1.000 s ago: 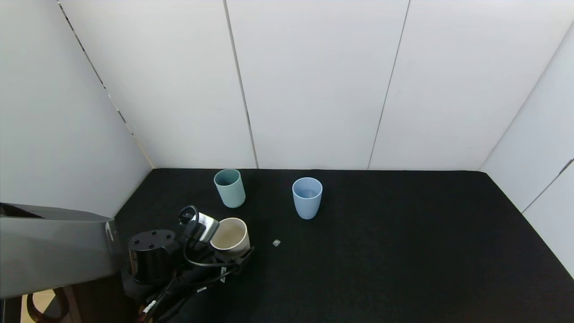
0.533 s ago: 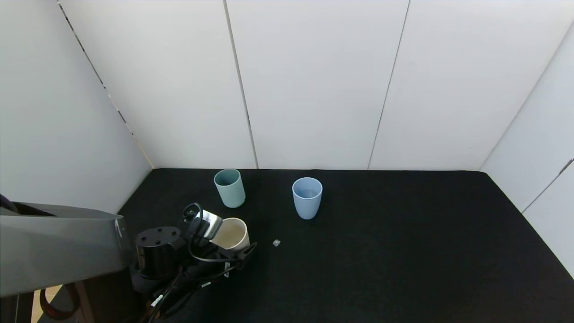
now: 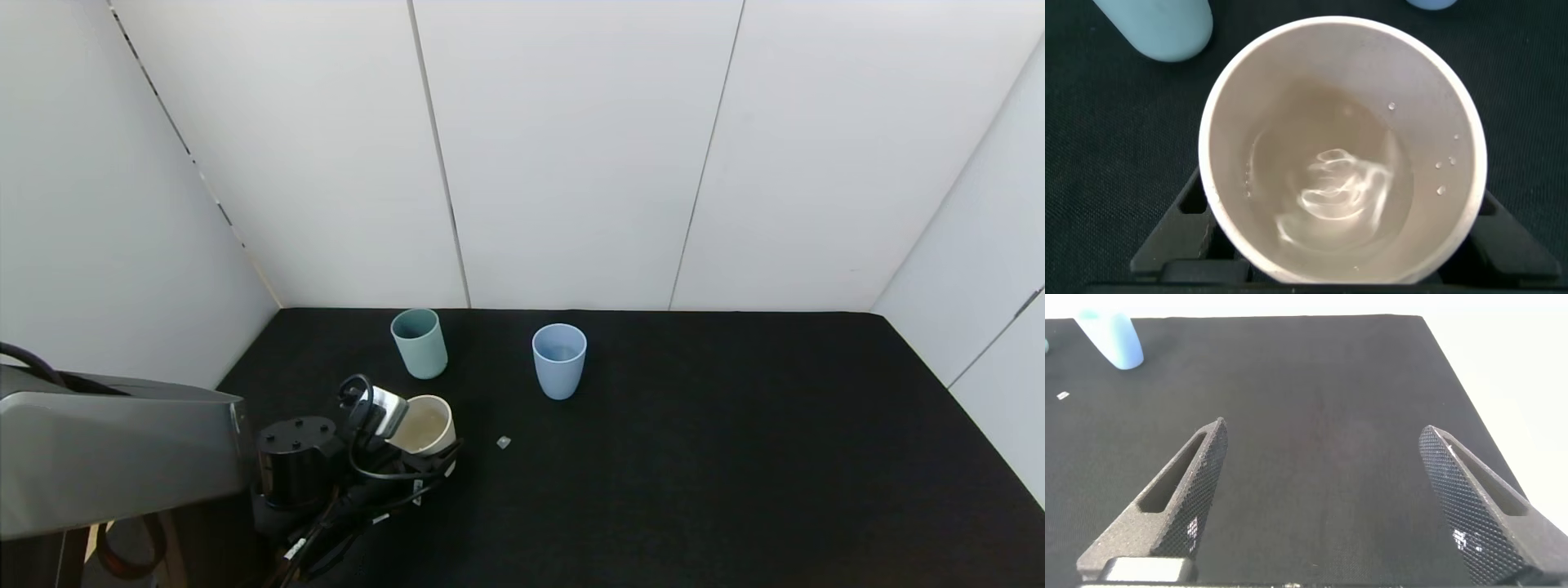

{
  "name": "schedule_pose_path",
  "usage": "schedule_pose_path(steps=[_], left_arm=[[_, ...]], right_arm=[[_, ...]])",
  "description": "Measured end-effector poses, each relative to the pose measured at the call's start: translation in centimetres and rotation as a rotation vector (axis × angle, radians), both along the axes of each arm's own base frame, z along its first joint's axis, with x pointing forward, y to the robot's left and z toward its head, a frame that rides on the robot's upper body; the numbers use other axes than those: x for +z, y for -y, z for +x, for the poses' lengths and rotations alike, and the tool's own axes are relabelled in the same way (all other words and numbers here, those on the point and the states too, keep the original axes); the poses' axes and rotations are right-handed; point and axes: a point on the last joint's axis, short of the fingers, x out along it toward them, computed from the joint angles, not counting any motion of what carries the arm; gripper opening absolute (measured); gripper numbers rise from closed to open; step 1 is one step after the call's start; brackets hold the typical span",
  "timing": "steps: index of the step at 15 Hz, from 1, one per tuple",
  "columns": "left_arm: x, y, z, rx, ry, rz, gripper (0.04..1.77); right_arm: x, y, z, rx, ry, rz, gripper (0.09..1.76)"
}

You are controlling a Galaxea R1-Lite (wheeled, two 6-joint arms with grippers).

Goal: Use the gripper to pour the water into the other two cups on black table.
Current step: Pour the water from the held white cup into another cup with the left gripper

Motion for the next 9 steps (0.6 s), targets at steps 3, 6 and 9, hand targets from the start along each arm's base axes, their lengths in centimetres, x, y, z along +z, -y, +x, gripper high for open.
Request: schedule_pose_path(steps=[3,6,9], left_arm=[[1.7,-0.1,-0.3,0.002,0.033,-0.014,1.27],[3.5,-0.4,-0.1,0.013,0.077,-0.03,1.27],[5.2,-1.1,0.1,0.036,0.085,-0.031,1.27]], right_arm=[[0.0,0.0,0.0,0.0,0.0,0.0,1.71],[0.0,0.0,0.0,0.0,0.0,0.0,1.71],[0.0,0.0,0.0,0.0,0.0,0.0,1.71]])
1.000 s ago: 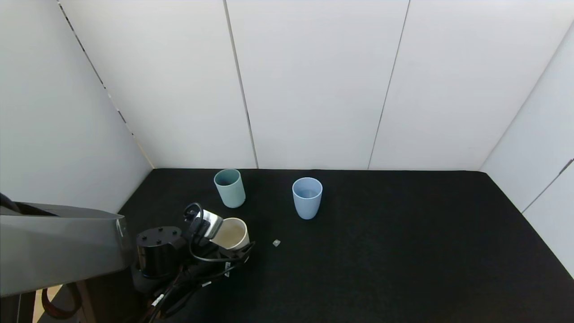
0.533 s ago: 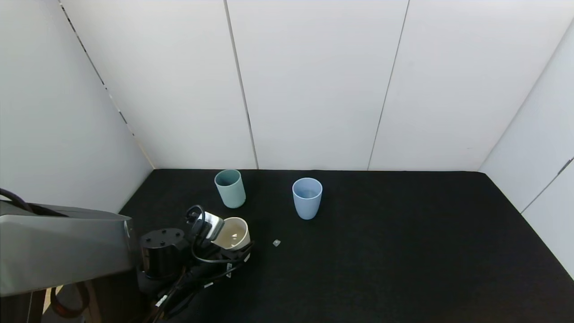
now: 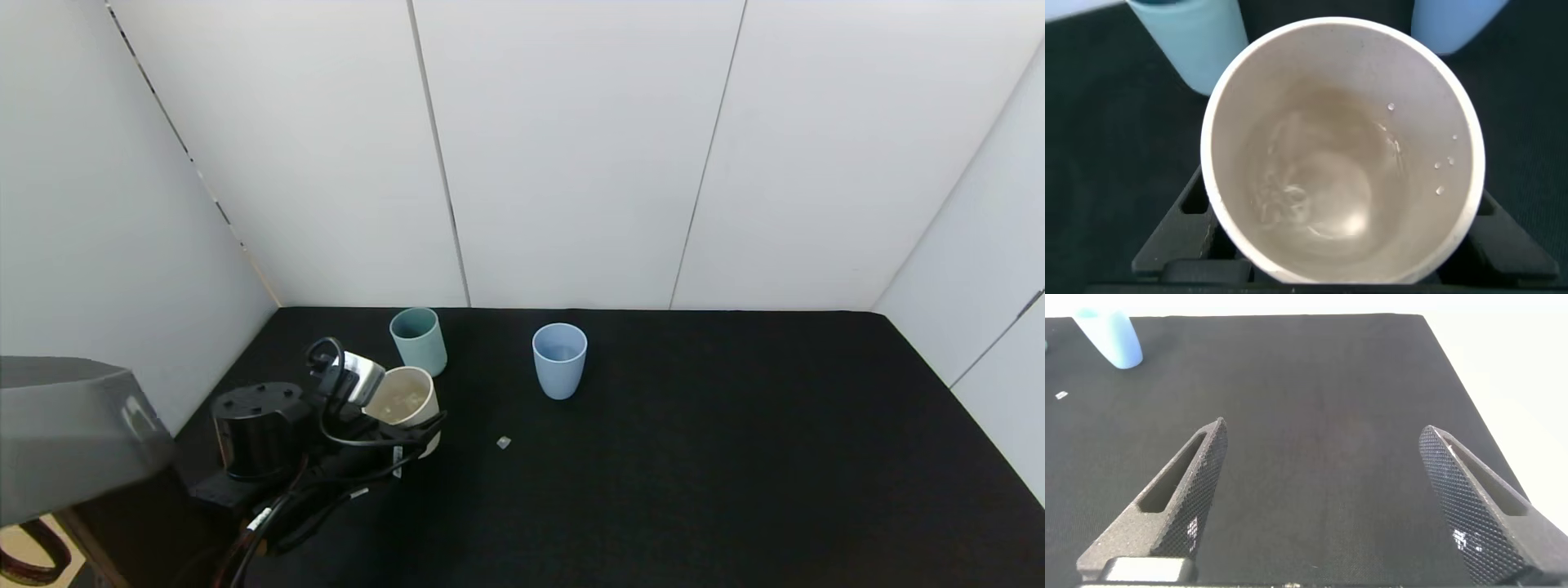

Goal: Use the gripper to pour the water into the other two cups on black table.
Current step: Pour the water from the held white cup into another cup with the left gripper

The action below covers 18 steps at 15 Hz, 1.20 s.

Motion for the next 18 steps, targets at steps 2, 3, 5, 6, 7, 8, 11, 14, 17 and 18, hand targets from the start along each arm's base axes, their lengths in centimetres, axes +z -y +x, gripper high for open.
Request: schedule_pose_path(steps=[2,3,5,6,7,8,11,14,17,18], left_arm=[[1.3,-0.7,0.1,0.017,-0.006,0.0,1.26],[2.1,-1.0,0.1,0.027,-0.009,0.0,1.26],[3.9,-1.9,0.2,0.052,-0.013,0.003,1.26],[4.8,-2.3,0.2,0.063,-0.016,0.005,1.26],[5.7,-2.7,0.3,0.075,-0.017,0.007,1.26],[6.7,-3.1,0.3,0.083,-0.019,0.007,1.26],[9.5,-4.5,0.7,0.089,-0.018,-0.001,1.26],[11.9,-6.6,1.4,0.098,-0.004,0.033,1.26],[13.5,-8.0,2.2,0.094,-0.012,0.069,1.26],[13.9,-8.4,2.6,0.089,-0.014,0.083,1.26]], right_arm=[[0.0,0.0,0.0,0.0,0.0,0.0,1.71],[0.0,0.0,0.0,0.0,0.0,0.0,1.71],[0.0,0.0,0.0,0.0,0.0,0.0,1.71],[0.0,0.0,0.0,0.0,0.0,0.0,1.71],[0.0,0.0,0.0,0.0,0.0,0.0,1.71],[0.0,0.0,0.0,0.0,0.0,0.0,1.71],[0.0,0.0,0.0,0.0,0.0,0.0,1.71],[0.0,0.0,0.0,0.001,0.0,0.0,1.71],[0.0,0.0,0.0,0.0,0.0,0.0,1.71],[0.0,0.0,0.0,0.0,0.0,0.0,1.71]])
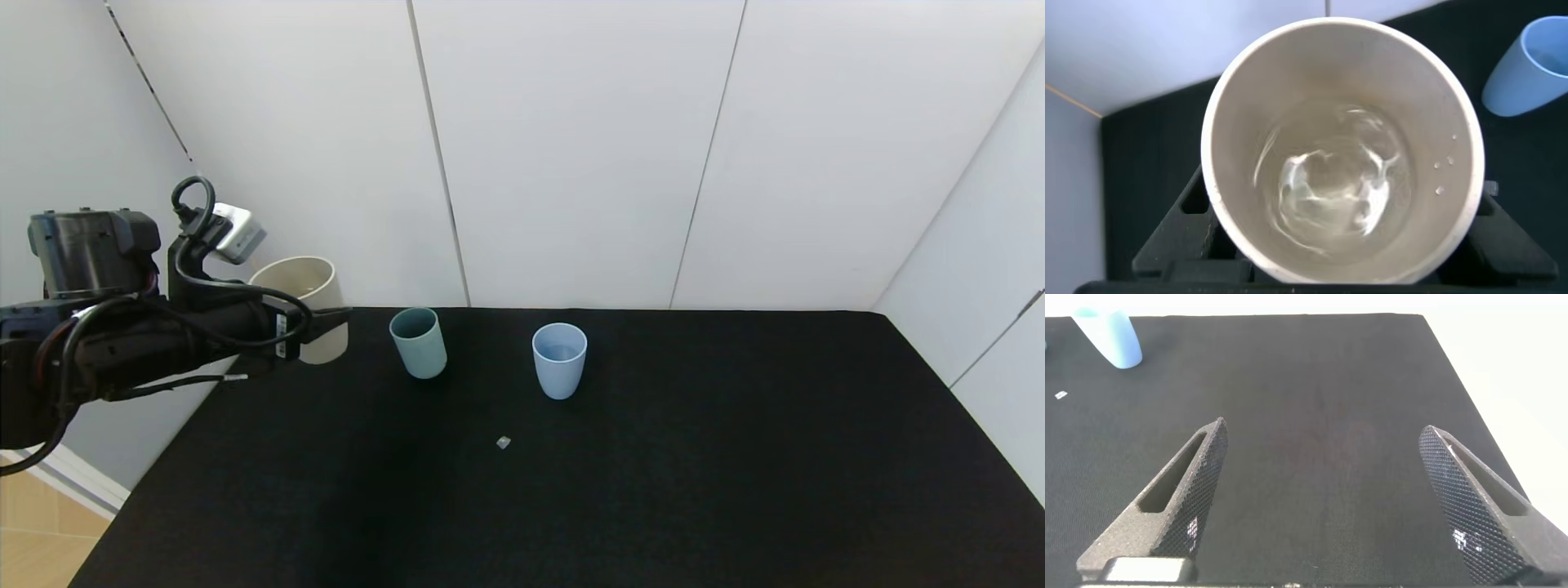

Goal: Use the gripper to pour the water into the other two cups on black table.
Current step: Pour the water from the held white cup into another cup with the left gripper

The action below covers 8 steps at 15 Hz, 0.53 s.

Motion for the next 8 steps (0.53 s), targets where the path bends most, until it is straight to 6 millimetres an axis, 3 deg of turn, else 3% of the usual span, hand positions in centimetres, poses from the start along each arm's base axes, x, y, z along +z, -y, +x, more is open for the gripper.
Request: schedule_pose_path(steps=[8], left_arm=[[0.7,-1.5,5.3,-0.033,-0.067,0.15,1.26]], right_arm=[[0.0,0.0,0.0,0.0,0.0,0.0,1.71]])
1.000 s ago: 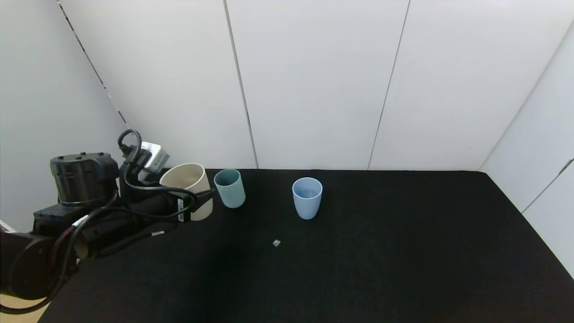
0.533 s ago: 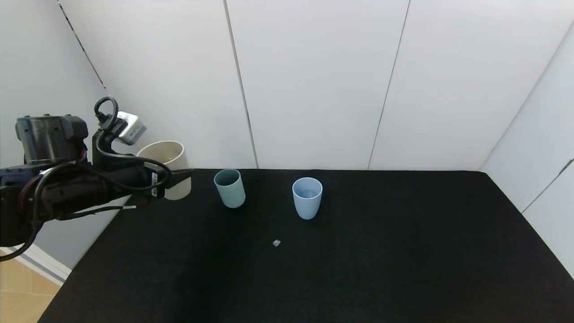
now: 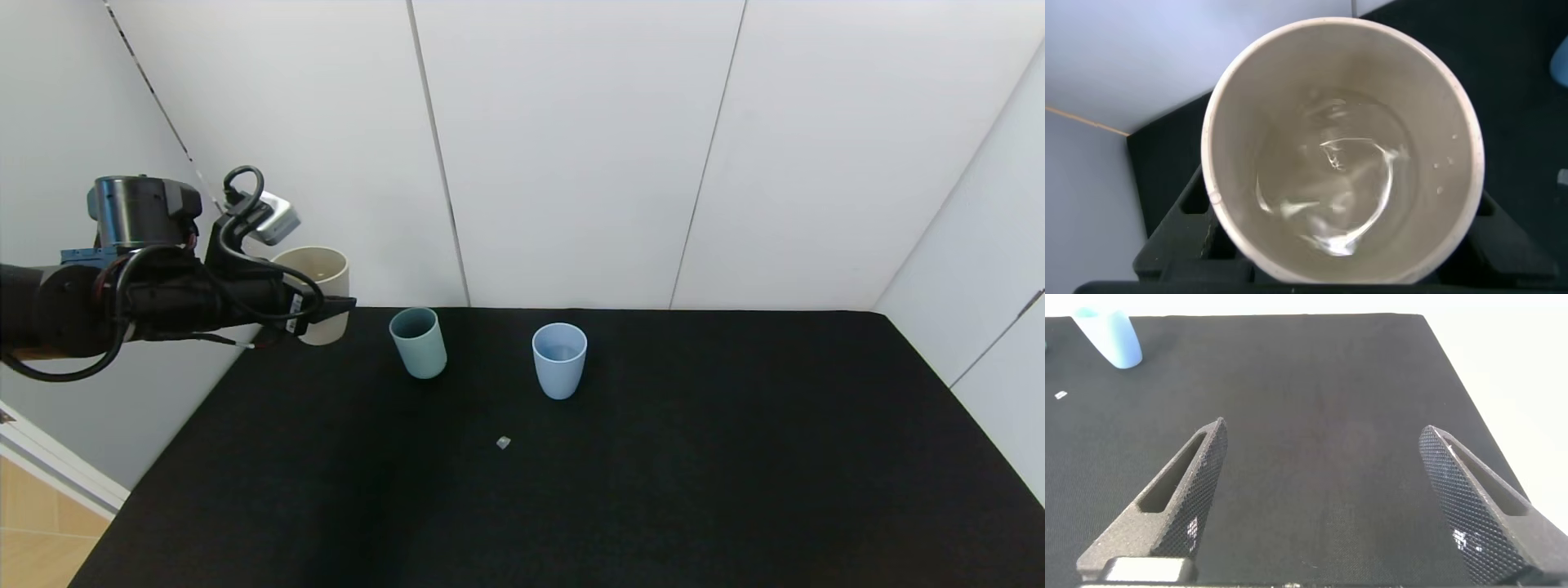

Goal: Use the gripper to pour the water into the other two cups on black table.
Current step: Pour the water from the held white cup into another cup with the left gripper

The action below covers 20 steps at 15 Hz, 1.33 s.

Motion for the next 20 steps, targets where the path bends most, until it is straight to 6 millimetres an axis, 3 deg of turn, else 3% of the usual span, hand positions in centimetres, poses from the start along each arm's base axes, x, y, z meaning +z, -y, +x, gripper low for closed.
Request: schedule_pose_path(steps=[6,16,20], left_arm=[[-1.0,-0.4,3.8,-0.034,-0.084,0.079,1.26],[-1.2,-0.3,5.8,-0.057,-0.173,0.243,1.26],[-1.3,0.6,6.7,-0.06,-0.194,0.306,1.26]], right_arm=[[0.0,0.0,0.0,0.0,0.0,0.0,1.71],[0.0,0.0,0.0,0.0,0.0,0.0,1.71],[0.0,0.0,0.0,0.0,0.0,0.0,1.71]])
